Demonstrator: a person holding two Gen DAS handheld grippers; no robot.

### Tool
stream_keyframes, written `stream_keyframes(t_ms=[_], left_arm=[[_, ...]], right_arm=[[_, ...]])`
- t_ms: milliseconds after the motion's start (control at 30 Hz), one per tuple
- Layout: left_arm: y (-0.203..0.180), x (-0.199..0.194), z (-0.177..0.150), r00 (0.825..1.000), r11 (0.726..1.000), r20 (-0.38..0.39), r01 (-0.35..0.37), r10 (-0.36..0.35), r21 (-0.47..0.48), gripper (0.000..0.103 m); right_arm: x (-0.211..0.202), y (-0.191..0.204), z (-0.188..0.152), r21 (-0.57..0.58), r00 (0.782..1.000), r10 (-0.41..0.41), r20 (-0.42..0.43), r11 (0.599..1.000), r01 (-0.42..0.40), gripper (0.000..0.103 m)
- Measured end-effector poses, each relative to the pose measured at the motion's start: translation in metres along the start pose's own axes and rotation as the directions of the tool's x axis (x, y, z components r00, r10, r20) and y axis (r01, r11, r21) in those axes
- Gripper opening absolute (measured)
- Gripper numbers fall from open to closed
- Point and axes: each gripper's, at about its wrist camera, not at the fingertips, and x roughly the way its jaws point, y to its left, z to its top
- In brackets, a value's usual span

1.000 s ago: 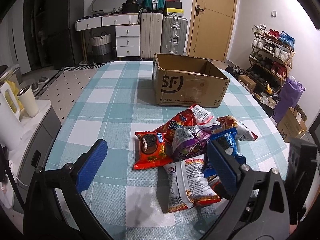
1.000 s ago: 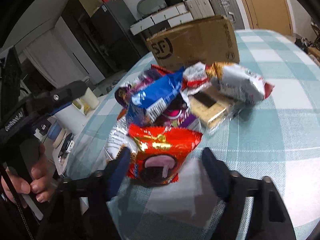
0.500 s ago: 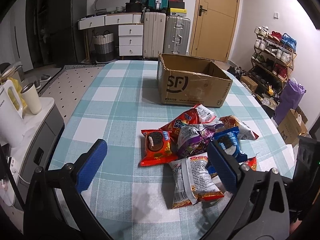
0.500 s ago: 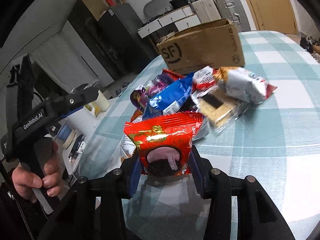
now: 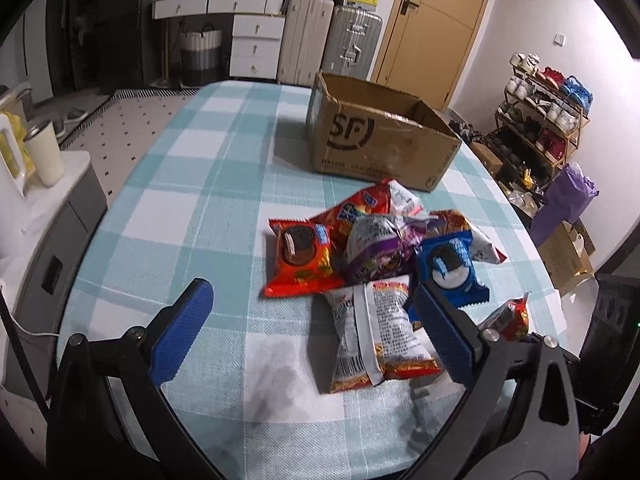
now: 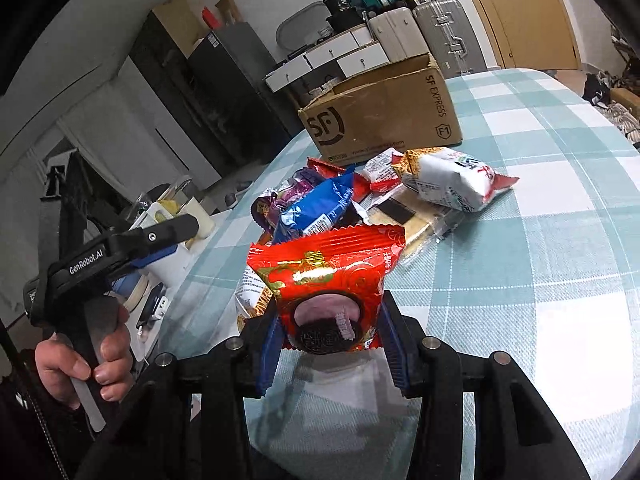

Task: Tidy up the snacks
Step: 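Grasp the white chip bag with the left tool while the right tool holds the red packet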

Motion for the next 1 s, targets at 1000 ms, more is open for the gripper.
stream_keyframes(t_ms=[1000], left_arm=[[-0.027, 0.062, -0.024, 0.957, 0.998, -0.282, 0.06, -0.062, -0.017, 0.1]], right_arm=[[-0.006, -0.02, -0.012, 0.021, 1.0, 0.002, 0.011, 1.0, -0.002, 0.045]])
